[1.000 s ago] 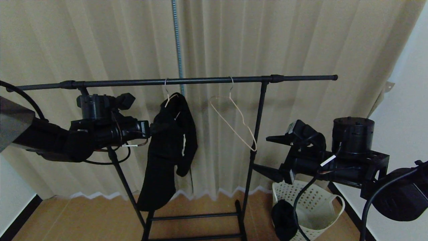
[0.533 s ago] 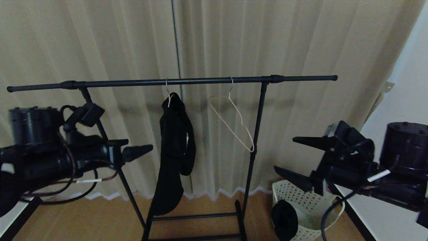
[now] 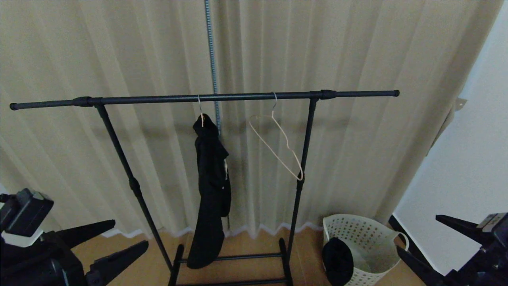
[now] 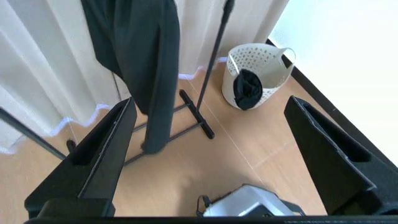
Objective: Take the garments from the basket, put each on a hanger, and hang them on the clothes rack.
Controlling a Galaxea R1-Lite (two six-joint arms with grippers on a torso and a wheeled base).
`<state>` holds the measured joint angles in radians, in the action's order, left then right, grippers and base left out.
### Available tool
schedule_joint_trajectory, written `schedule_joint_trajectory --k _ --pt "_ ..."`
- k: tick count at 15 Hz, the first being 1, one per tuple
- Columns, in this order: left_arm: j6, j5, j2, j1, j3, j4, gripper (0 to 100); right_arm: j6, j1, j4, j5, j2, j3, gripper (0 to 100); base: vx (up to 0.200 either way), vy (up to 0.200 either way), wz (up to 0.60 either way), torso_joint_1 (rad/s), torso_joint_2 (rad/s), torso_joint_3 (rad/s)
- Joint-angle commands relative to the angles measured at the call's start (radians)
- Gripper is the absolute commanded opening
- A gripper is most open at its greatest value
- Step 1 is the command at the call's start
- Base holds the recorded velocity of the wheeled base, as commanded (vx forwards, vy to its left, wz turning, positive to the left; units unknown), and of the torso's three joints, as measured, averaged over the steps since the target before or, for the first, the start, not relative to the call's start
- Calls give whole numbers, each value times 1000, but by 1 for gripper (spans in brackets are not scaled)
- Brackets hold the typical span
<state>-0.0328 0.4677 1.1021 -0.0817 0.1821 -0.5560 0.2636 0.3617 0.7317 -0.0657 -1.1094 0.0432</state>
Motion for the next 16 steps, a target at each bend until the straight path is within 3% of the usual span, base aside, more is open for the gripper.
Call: schedule_joint_trajectory --k 1,3,4,5,8,12,14,16 --pt "4 0 -143 5 -87 1 100 -4 10 -126 -49 221 -43 100 0 0 0 0 0 0" --pt "5 -3 -226 14 -161 4 100 -4 10 -373 -46 436 -43 100 0 0 0 0 0 0" --pt "5 -3 -229 16 -162 4 100 -4 8 -380 -46 442 -43 100 0 0 0 0 0 0" --pt "5 -3 -286 48 -182 13 100 -4 8 -551 -45 592 -43 100 0 0 0 0 0 0" --pt "1 -1 -427 71 -182 154 100 -9 -41 -710 -45 793 -36 100 0 0 0 0 0 0" --pt "-3 -21 -625 72 -182 326 100 -40 -213 -747 -42 976 -23 100 0 0 0 0 0 0" --pt "-3 -30 -766 82 -182 458 100 -75 -305 -747 -40 1030 -25 100 0 0 0 0 0 0" --pt "-3 -60 -857 143 -178 527 100 -78 -365 -755 3 1106 -22 100 0 0 0 0 0 0"
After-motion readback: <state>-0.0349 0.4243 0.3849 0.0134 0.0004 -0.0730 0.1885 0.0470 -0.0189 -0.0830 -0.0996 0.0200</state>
